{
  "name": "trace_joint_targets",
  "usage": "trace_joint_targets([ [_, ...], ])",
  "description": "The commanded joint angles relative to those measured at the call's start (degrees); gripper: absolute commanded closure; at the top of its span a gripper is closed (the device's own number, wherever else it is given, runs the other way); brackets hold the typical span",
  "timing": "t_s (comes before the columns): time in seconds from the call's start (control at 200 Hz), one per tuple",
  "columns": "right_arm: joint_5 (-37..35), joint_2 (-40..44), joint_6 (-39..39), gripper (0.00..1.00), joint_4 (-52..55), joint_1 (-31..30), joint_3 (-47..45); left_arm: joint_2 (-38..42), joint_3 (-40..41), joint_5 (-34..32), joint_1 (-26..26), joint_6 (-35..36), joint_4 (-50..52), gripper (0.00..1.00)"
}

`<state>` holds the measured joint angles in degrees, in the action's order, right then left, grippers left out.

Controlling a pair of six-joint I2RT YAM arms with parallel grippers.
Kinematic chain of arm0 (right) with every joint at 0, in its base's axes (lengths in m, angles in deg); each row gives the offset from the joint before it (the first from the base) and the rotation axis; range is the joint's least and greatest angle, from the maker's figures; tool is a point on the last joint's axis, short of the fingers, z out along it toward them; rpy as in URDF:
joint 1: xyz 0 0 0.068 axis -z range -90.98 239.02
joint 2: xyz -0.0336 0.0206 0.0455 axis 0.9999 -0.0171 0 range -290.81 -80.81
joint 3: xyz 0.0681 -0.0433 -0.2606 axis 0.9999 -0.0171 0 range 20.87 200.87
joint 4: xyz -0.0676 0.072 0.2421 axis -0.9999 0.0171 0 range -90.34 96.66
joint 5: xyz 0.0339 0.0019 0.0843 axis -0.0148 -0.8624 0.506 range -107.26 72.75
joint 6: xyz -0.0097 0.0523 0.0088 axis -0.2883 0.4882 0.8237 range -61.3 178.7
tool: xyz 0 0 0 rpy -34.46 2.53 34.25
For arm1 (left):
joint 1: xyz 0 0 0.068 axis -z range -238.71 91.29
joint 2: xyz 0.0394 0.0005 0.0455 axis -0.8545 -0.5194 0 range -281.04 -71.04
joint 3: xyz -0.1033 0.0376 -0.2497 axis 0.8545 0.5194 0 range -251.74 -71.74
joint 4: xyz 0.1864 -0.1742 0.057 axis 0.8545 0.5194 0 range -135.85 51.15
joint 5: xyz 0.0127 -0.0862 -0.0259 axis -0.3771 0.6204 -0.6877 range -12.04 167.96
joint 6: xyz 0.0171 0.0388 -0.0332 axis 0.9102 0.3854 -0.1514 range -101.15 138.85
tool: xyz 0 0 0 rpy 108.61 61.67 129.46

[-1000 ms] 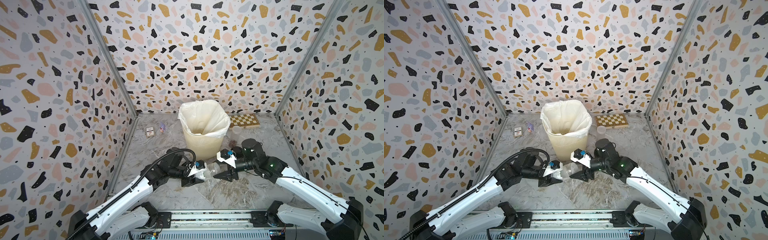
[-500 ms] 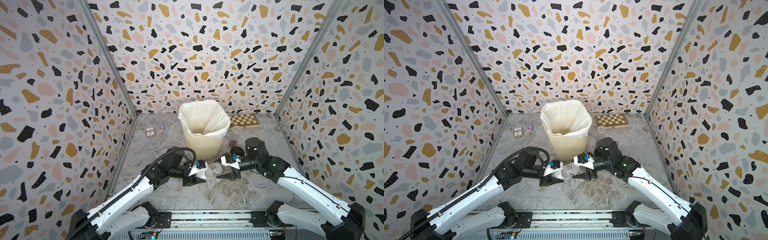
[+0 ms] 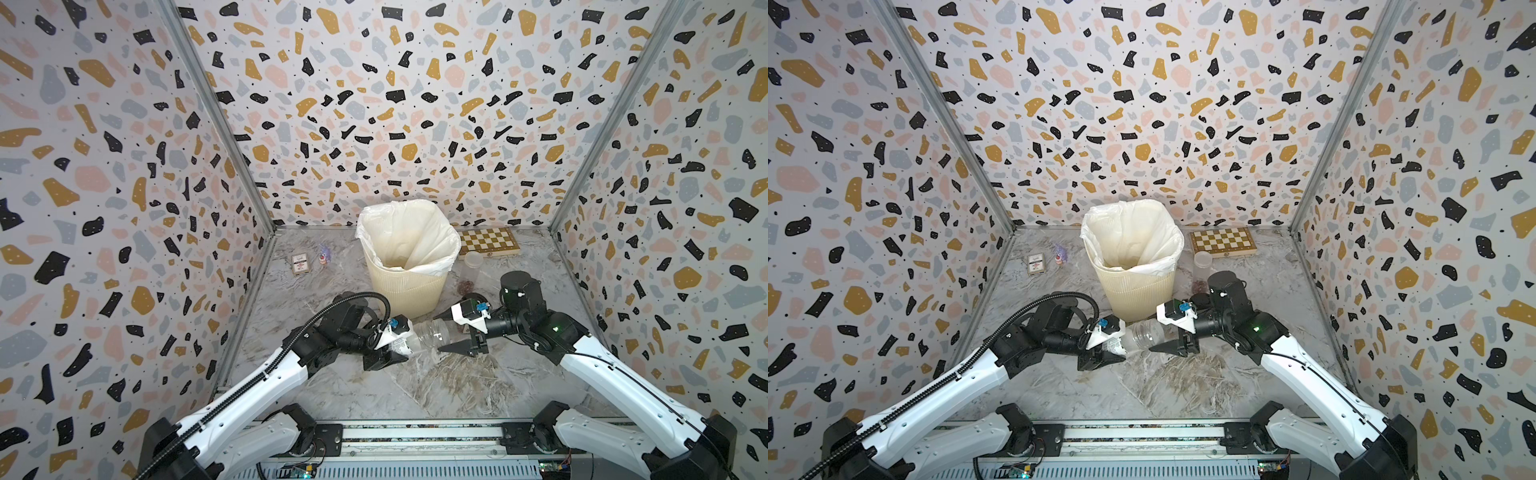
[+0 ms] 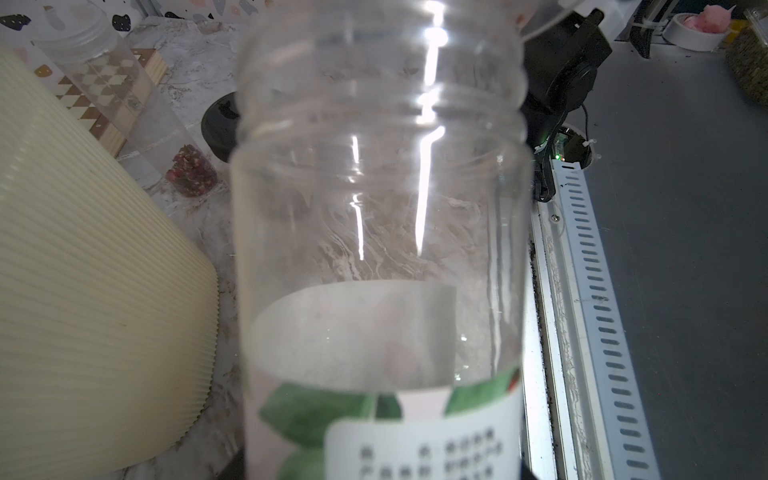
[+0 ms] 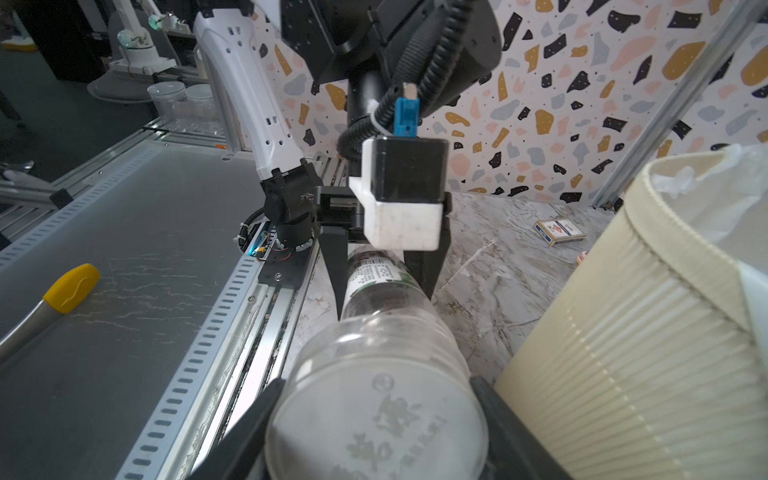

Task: Empty the moldy dried flower tea in the jars
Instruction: Unscrew the lid from the jar, then place the lid at the center of the board.

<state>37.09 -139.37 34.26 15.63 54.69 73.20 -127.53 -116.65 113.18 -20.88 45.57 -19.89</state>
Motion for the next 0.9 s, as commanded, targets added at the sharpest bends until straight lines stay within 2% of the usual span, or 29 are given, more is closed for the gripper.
trace_joint_targets([
  [0.0, -4.13, -1.67, 10.88, 0.47, 0.06, 5.23, 5.3, 1.49, 0.15, -0.26, -1.15, -0.92, -1.43, 0.46],
  [0.11, -9.67, -3.76, 21.07, 0.46, 3.09, 12.68, 7.81, 1.71, -0.03, -1.24, -1.44, -1.01, -1.7, 0.46],
  [0.22, -13.62, -3.93, 27.62, 0.45, 5.79, 20.89, 7.47, 2.09, 0.54, -2.06, -1.66, -1.87, -3.45, 0.46],
  [0.285, -17.3, -3.89, 30.25, 0.45, 6.93, 25.33, 6.28, 2.3, 1.01, -2.94, -1.7, -2.09, -4.5, 0.46],
  [0.476, -34.86, -7.66, 33.27, 0.44, 11.71, 34.13, 2.99, 3.66, 1.75, -4.39, -1.88, -3.12, -6.45, 0.46],
  [0.551, -42.37, -9.94, 33.92, 0.43, 12.84, 34.5, 1.47, 4.0, 1.59, -5.11, -2.04, -2.56, -6.27, 0.46],
  [0.631, -47.34, -12.51, 34.18, 0.43, 13.8, 34.39, 1.5, 4.34, 1.57, -5.16, -2.23, -2.81, -6.41, 0.46],
  [0.811, -54.31, -18.98, 34.47, 0.42, 14.35, 32.71, 1.8, 6.36, 3.28, -5.14, -2.23, -5.01, -9.14, 0.46],
  [0.891, -60.46, -21.71, 33.12, 0.4, 13.36, 30.22, 2.04, 6.9, 3.33, -4.74, -2.23, -4.85, -9.09, 0.46],
])
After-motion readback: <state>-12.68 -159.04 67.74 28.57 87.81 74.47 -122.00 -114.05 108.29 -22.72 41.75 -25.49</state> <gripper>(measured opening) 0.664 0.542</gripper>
